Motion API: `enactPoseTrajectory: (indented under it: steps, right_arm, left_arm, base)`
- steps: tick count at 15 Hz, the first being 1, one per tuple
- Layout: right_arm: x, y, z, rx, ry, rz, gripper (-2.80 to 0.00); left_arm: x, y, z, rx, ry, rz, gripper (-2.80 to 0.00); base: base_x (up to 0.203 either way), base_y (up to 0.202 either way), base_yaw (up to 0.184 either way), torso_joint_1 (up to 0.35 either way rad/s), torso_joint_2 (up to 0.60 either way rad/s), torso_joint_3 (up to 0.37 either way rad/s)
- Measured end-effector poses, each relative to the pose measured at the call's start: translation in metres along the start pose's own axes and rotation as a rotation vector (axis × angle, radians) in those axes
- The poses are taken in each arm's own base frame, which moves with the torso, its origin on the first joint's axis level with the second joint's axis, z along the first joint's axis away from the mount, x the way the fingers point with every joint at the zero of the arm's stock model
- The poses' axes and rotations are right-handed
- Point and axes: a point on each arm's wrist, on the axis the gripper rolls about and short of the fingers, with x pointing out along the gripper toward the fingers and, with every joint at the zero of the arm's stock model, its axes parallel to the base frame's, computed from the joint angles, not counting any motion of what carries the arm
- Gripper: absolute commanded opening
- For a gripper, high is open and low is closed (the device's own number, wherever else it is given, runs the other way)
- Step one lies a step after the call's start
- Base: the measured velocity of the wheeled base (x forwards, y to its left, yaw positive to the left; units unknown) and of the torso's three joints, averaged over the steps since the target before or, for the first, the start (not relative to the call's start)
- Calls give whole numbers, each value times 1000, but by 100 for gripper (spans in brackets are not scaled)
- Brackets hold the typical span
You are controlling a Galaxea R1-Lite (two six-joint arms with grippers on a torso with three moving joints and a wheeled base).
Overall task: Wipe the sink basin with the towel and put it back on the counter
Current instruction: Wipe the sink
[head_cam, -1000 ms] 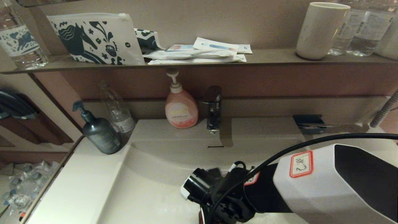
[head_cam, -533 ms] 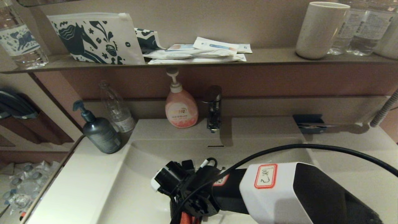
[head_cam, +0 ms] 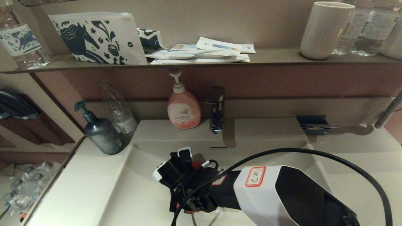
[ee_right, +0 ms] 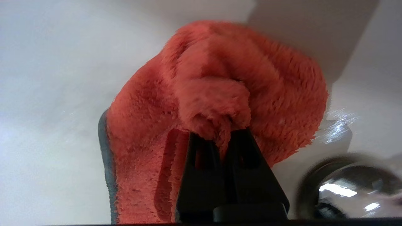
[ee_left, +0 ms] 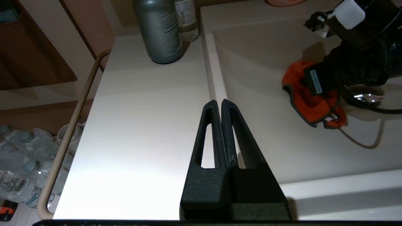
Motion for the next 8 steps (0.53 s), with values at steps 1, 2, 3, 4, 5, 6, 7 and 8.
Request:
enactPoseTrajectory:
  steps: [1, 2, 3, 4, 5, 6, 7, 8]
  right_arm:
    - [2, -6, 2, 3, 4, -19, -280]
    - [4, -14, 5, 6, 4, -50, -280]
    - [5, -21, 7, 7, 9, -73, -280]
    - [5, -28, 8, 5, 13, -95, -280]
    - [4, -34, 7, -5, 18, -125, -280]
    - [4, -40, 6, -17, 22, -160, -280]
    - [4, -46, 4, -28, 29, -198, -280]
    - [3, -53, 4, -34, 33, -229, -280]
  left_arm:
    - [0, 0, 0, 0, 0, 0, -280]
    - [0, 0, 0, 0, 0, 0, -280]
    - [0, 0, 0, 0, 0, 0, -280]
    - [0, 0, 0, 0, 0, 1, -280]
    - [0, 0, 0, 0, 0, 1, -280]
    - [0, 0, 0, 0, 0, 0, -280]
    - [0, 0, 0, 0, 0, 0, -280]
    - [0, 0, 0, 0, 0, 0, -280]
  base:
    - [0, 0, 0, 0, 0, 0]
    - [0, 0, 0, 0, 0, 0]
    - [0, 0, 0, 0, 0, 0]
    - [0, 0, 0, 0, 0, 0]
    - [0, 0, 0, 0, 0, 0]
    - [0, 0, 0, 0, 0, 0]
    - [0, 0, 0, 0, 0, 0]
    - [0, 0, 0, 0, 0, 0]
